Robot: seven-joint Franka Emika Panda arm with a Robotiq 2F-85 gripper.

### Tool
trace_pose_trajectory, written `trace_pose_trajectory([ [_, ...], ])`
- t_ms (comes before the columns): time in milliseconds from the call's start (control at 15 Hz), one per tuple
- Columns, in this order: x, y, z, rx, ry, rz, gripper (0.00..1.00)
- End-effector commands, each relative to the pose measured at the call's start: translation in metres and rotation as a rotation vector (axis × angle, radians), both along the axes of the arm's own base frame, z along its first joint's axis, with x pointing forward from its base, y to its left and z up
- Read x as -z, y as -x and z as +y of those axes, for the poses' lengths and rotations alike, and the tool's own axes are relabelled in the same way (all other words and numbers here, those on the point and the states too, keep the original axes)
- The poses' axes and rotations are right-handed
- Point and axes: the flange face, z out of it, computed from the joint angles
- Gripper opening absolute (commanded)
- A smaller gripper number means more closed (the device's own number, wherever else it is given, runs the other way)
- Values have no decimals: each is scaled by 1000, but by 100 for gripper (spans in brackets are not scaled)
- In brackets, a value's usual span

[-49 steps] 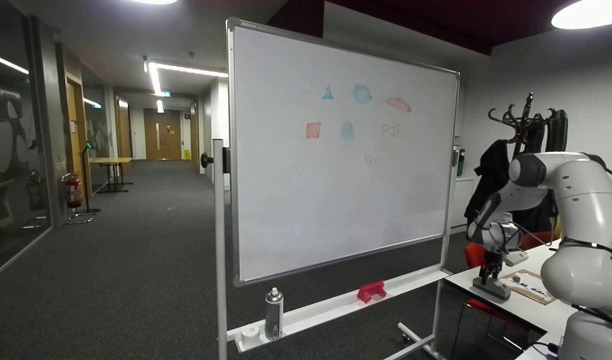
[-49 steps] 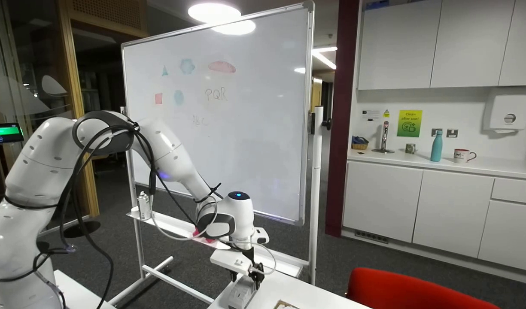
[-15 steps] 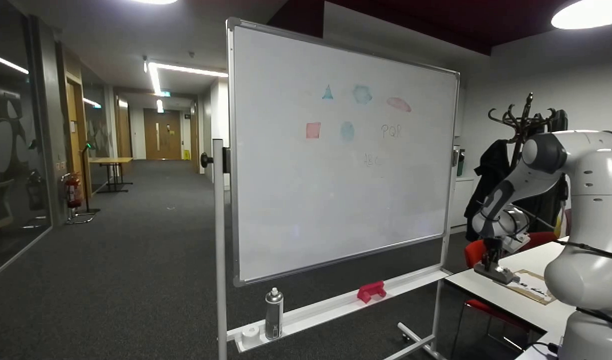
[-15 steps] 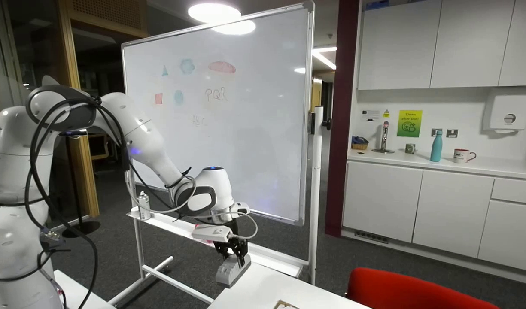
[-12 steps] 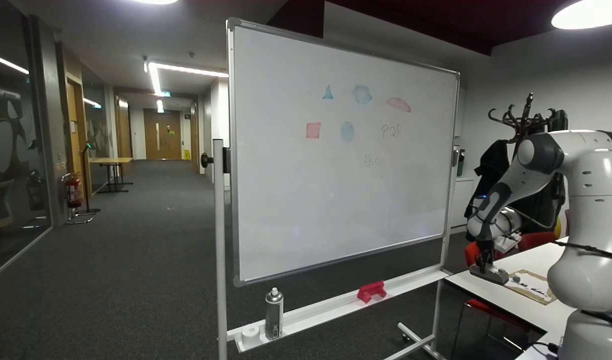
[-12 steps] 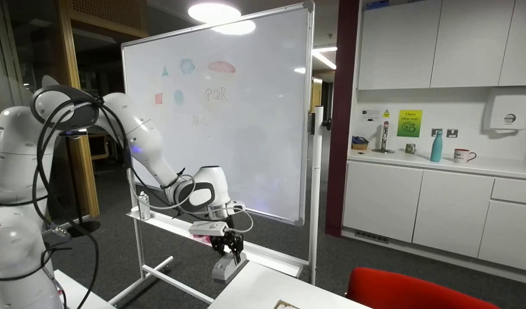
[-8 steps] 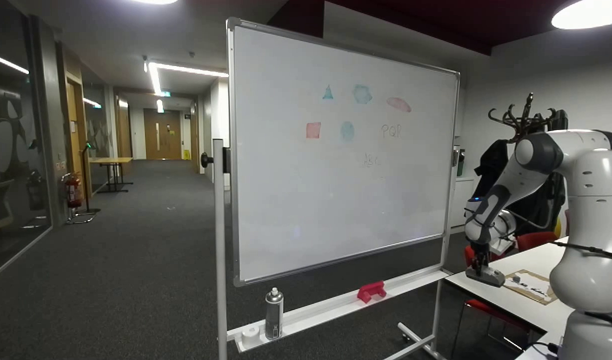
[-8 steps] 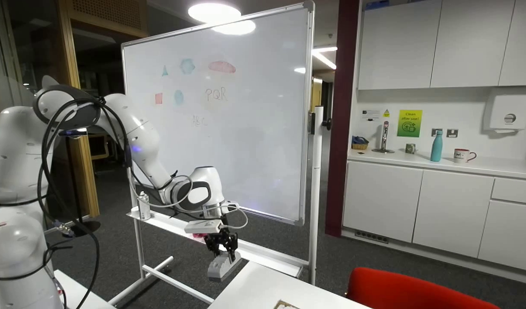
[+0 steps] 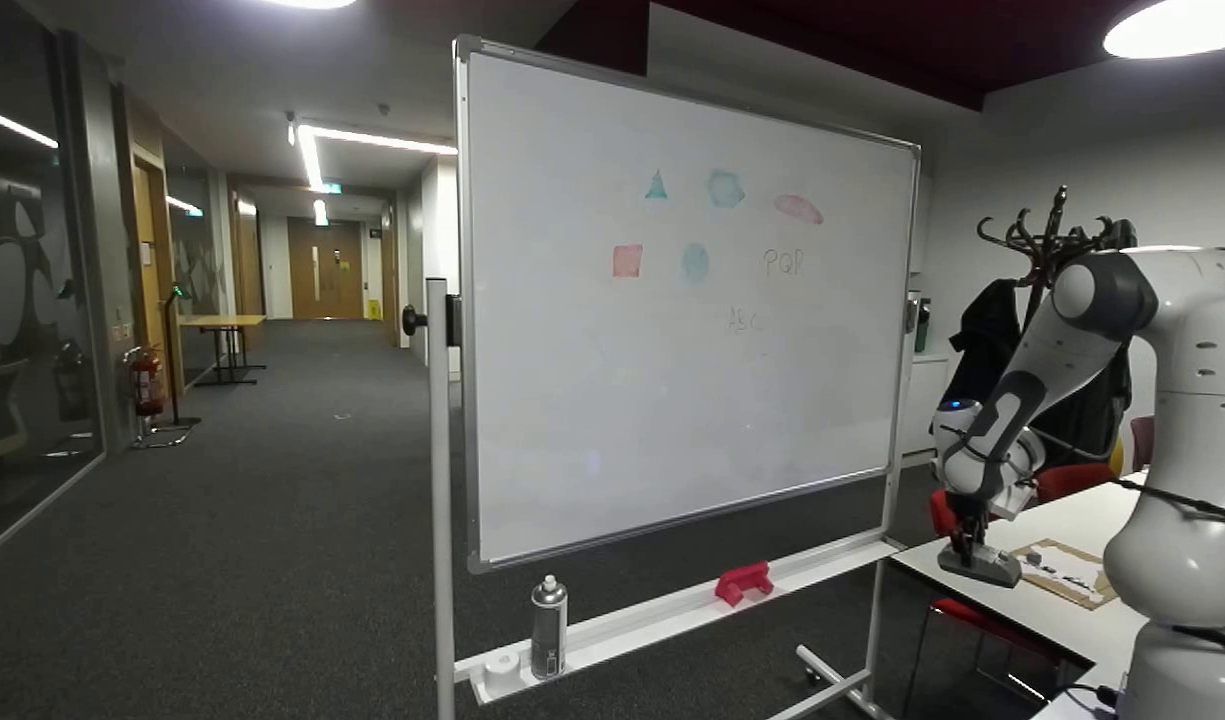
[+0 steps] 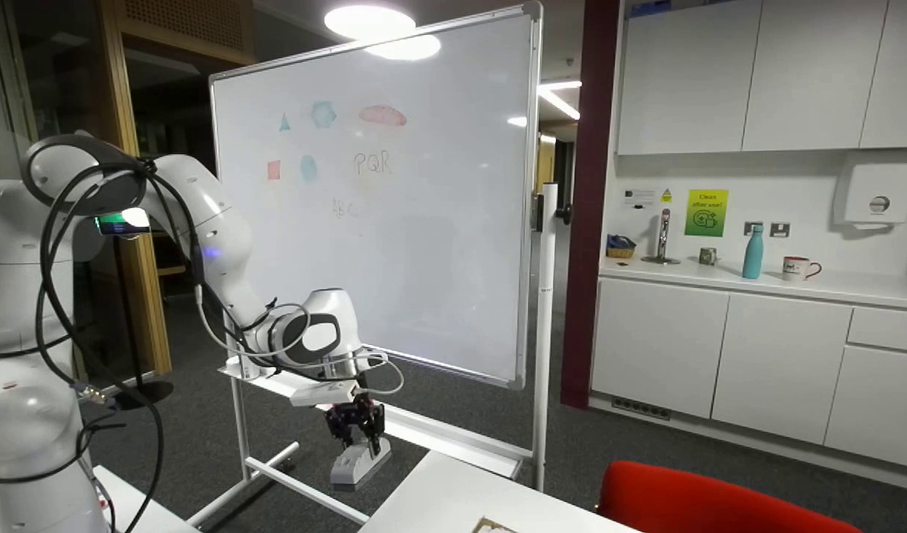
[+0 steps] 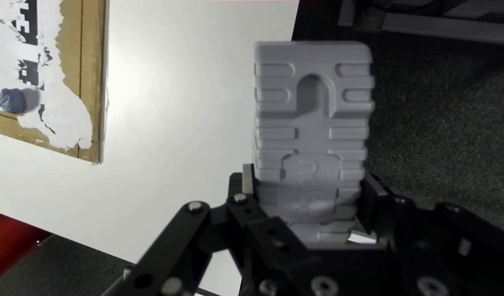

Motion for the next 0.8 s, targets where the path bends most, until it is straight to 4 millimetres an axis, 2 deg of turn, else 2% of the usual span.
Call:
trace_pose_trajectory([
  [0,-15,10,-2,28,-16,13,33],
  [67,-14,8,-10,73,-17,25,33],
  [133,-4,4,-2,32,-10,15,33],
  [200,-4,4,-3,35,-11,18,58],
  [733,-1,4,-2,33,-13,24,58],
])
